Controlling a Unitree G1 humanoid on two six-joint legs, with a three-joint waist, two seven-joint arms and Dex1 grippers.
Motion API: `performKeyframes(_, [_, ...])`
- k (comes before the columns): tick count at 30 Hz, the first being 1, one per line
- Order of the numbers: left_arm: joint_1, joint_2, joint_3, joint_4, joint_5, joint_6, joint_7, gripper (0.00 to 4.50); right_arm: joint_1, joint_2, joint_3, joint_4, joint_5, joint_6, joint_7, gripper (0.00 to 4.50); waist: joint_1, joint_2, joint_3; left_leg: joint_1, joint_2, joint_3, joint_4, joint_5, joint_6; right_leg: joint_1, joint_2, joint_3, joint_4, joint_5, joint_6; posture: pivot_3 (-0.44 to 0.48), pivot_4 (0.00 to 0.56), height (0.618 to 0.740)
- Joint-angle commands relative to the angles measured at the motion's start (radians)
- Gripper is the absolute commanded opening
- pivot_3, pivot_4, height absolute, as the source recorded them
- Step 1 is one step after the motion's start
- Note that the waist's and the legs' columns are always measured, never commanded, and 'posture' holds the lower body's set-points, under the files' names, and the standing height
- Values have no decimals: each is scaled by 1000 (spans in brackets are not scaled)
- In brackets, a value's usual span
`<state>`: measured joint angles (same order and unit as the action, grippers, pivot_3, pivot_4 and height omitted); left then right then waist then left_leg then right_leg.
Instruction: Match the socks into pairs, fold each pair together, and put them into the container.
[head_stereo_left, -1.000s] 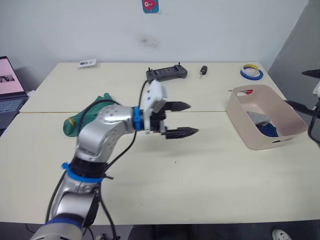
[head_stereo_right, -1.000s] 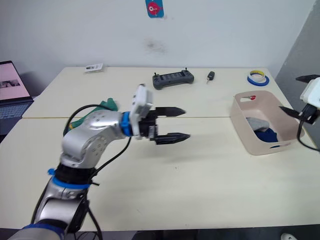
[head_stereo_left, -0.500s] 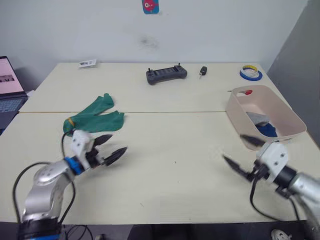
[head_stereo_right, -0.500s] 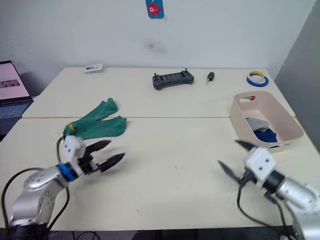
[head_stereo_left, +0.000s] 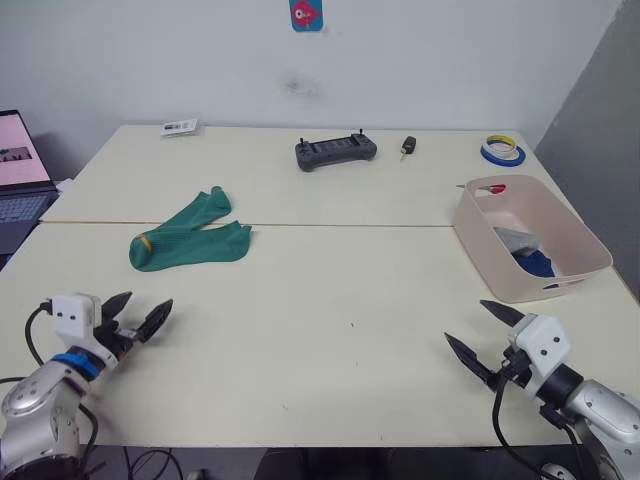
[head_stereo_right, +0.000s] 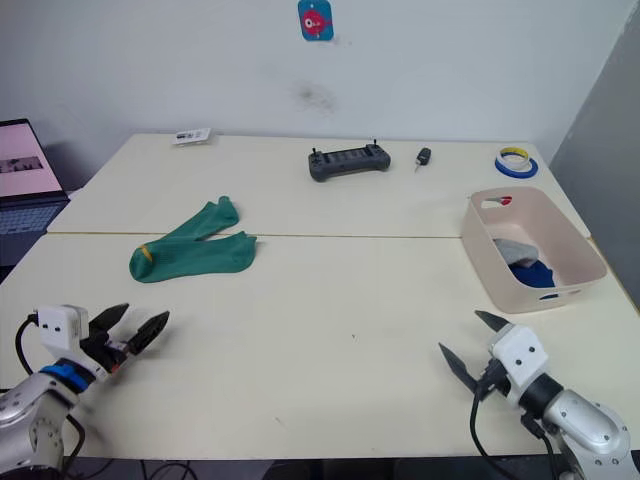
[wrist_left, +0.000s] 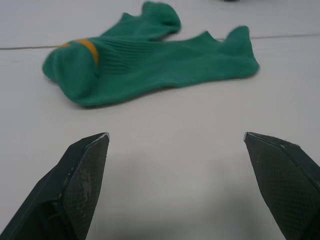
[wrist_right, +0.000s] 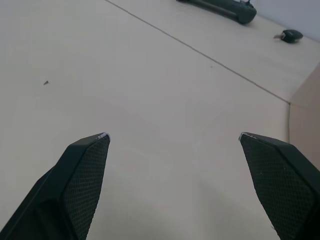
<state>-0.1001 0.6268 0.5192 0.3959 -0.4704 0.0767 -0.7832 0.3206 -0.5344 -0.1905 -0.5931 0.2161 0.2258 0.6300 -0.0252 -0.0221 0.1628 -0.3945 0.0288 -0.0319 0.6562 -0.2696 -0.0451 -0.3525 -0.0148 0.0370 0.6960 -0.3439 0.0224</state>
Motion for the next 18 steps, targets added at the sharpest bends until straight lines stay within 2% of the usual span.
performKeyframes(1, [-58,6,38,-30,-48,64,67,4500,-46,-26,7,-75,48,59,5,4459,-2,0,0,0,0,0,0,0,0,0,0,0,0,0,0,0,150,740])
performKeyframes(9, [-219,-14,49,56,-49,152,285,4500,-246,-83,88,-164,163,277,10,4459,-6,0,0,0,1,-1,0,0,0,0,1,0,1,0,0,0,150,740])
performKeyframes(12, [-300,-3,21,148,7,185,390,4500,-331,-104,136,-173,191,360,9,4459,-4,0,0,-1,0,-1,1,0,0,0,0,-1,0,0,0,0,150,740])
performKeyframes(18, [-438,-1,-21,318,83,168,495,4500,-462,-106,199,-181,234,459,-2,4459,-3,-1,0,-4,0,-6,4,0,0,-1,1,-5,0,0,0,0,150,740])
